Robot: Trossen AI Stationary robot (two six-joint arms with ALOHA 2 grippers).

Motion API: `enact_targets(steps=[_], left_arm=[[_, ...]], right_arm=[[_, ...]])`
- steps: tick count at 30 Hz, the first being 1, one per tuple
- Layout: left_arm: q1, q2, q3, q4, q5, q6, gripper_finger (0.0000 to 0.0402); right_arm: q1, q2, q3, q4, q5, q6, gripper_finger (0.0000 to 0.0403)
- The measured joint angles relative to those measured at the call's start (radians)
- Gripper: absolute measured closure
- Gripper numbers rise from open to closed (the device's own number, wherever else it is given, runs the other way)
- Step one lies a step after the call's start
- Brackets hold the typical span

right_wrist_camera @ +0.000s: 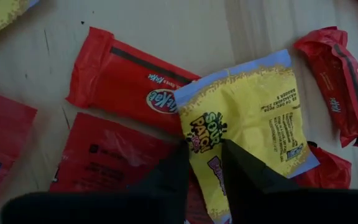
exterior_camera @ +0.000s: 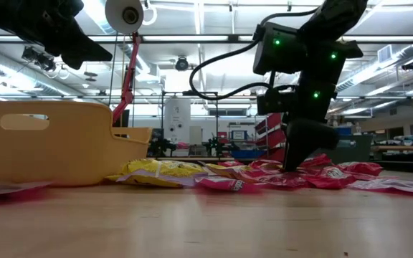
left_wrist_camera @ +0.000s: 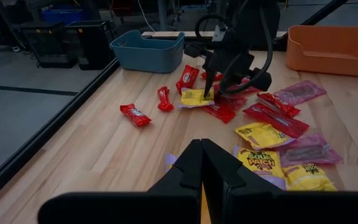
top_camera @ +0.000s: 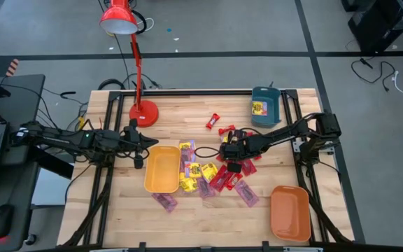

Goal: Sort candy
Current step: Put the yellow candy pack into the blue bin

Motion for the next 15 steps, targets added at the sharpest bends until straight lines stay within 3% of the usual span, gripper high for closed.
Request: enact_targets(steps=[5, 15], left_arm=[[0.000, 0.000, 0.000, 0.000, 0.000, 0.000, 0.0394], [0.000, 0.000, 0.000, 0.000, 0.000, 0.000, 0.0394]], right_arm=[[0.000, 0.000, 0.000, -0.001, -0.001, 0.002, 0.0392], [-0.004, -0.023, 0.000, -0.018, -0.020, 0.022, 0.0402]])
